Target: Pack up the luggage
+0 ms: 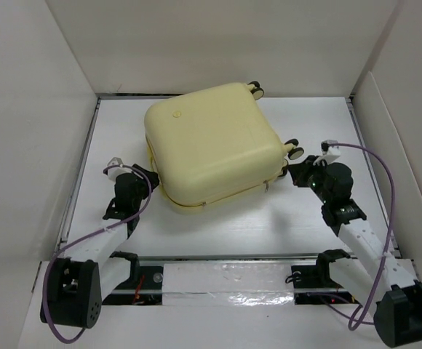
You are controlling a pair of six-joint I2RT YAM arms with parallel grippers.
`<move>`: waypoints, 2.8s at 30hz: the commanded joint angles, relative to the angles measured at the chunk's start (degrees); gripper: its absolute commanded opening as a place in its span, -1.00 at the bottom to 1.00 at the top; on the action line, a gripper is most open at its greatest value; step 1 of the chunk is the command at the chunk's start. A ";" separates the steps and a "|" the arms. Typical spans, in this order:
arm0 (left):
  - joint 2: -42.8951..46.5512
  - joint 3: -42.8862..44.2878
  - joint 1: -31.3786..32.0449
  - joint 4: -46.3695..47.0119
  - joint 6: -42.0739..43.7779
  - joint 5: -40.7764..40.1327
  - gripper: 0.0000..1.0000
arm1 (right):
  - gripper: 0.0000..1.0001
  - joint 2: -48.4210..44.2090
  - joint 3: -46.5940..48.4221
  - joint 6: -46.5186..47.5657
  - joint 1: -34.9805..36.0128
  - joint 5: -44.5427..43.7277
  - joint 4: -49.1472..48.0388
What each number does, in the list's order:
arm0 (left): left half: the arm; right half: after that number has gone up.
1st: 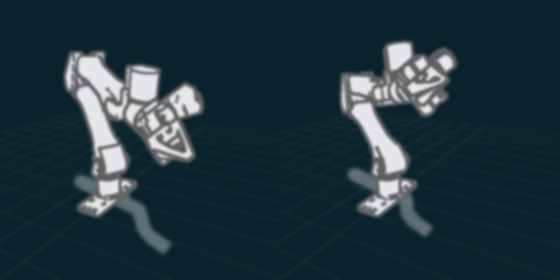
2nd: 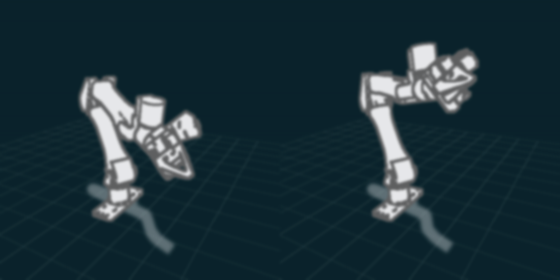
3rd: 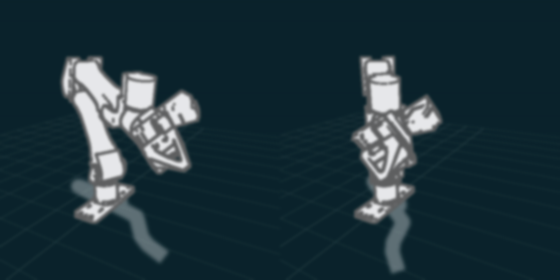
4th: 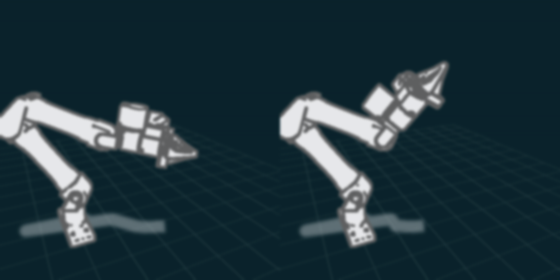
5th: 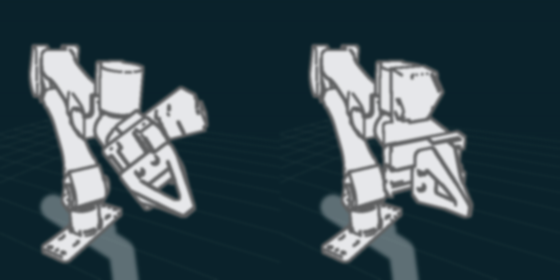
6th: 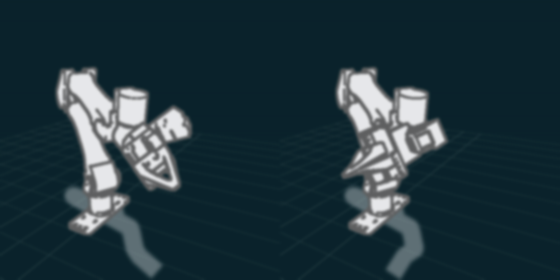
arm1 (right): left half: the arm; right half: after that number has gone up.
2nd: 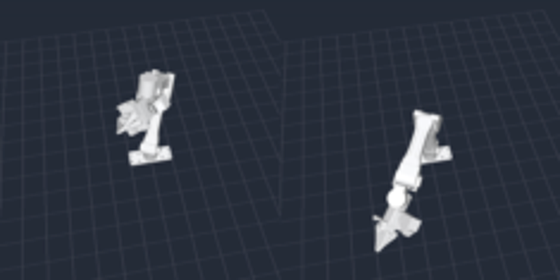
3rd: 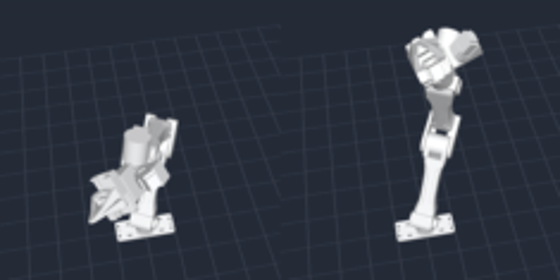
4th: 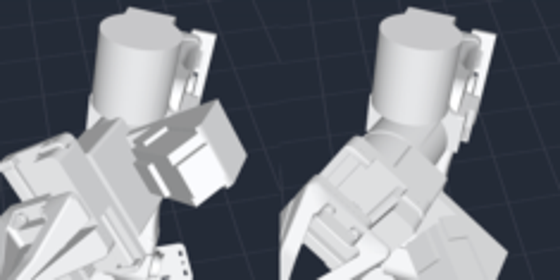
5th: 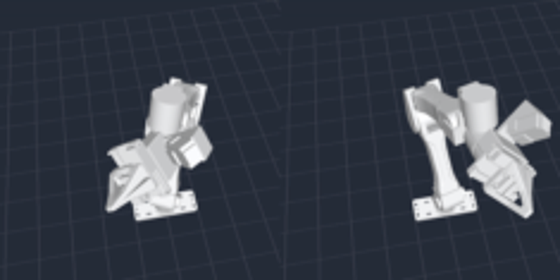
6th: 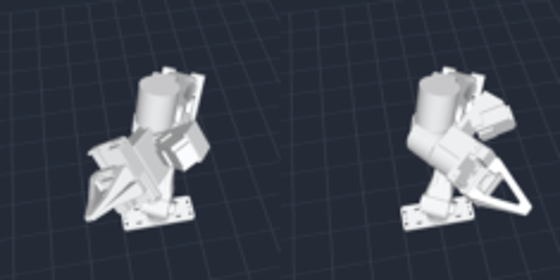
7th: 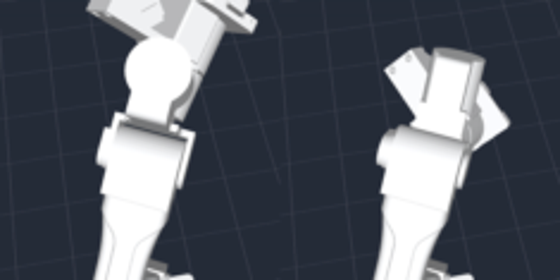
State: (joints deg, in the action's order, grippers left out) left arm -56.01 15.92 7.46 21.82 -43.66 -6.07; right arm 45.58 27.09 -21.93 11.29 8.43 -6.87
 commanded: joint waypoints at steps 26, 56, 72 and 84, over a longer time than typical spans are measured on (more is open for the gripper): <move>1.68 -5.64 10.10 7.45 -0.72 3.88 -1.00 | -0.84 32.29 27.13 0.75 -0.74 5.11 -12.90; 15.41 -0.80 18.46 -14.18 0.42 -2.90 -0.15 | -0.02 8.02 -2.92 10.33 40.30 -7.72 -7.80; 8.55 -2.56 18.46 -4.16 0.68 3.95 -0.50 | 0.04 26.31 4.11 12.35 44.35 -17.30 -18.61; 4.59 -4.76 24.34 2.17 -0.72 4.42 -1.00 | -0.65 24.65 5.16 13.14 47.17 -33.04 -16.07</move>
State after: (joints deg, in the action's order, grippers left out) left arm -50.87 12.36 26.96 19.79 -44.38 -7.60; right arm 72.40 28.91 -10.22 58.98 -18.46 -19.99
